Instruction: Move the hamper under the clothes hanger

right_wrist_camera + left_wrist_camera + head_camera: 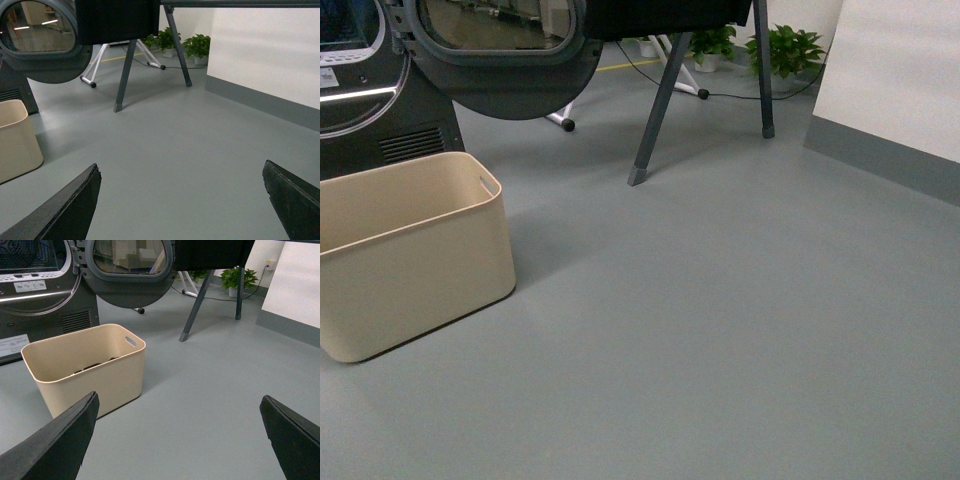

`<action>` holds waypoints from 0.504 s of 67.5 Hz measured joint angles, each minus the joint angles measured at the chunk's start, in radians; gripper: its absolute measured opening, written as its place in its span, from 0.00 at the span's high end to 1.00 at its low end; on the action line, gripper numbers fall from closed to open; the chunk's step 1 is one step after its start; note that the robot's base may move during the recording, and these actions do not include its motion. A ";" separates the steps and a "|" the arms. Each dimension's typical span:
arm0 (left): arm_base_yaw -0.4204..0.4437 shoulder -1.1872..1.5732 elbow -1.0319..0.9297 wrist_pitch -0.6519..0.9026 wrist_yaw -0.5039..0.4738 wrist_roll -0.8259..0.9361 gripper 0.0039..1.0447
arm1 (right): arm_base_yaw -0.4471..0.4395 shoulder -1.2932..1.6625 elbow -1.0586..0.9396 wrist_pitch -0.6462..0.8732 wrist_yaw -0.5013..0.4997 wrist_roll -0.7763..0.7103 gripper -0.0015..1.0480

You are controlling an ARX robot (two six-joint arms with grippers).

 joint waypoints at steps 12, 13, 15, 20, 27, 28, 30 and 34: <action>0.000 0.000 0.000 0.000 0.000 0.000 0.06 | 0.000 0.000 0.000 0.000 0.001 0.000 0.08; 0.000 0.000 0.000 0.000 0.000 0.000 0.06 | 0.000 0.000 0.000 0.000 0.000 0.000 0.08; 0.000 0.000 0.000 0.000 0.000 0.000 0.06 | 0.000 0.000 0.000 0.000 0.000 0.000 0.08; 0.000 0.000 0.000 0.000 0.000 0.000 0.06 | 0.000 0.000 0.000 0.000 0.000 0.000 0.08; 0.000 0.000 0.000 0.000 0.000 0.000 0.06 | 0.000 0.000 0.000 0.000 0.000 0.000 0.08; 0.000 0.000 0.000 0.000 0.000 0.000 0.06 | 0.000 0.000 0.000 0.000 0.000 0.000 0.08; 0.000 0.000 0.000 0.000 0.000 0.000 0.06 | 0.000 0.000 0.000 0.000 0.000 0.000 0.08; 0.000 0.000 0.000 0.000 0.000 0.000 0.06 | 0.000 0.000 0.000 0.000 -0.001 0.000 0.08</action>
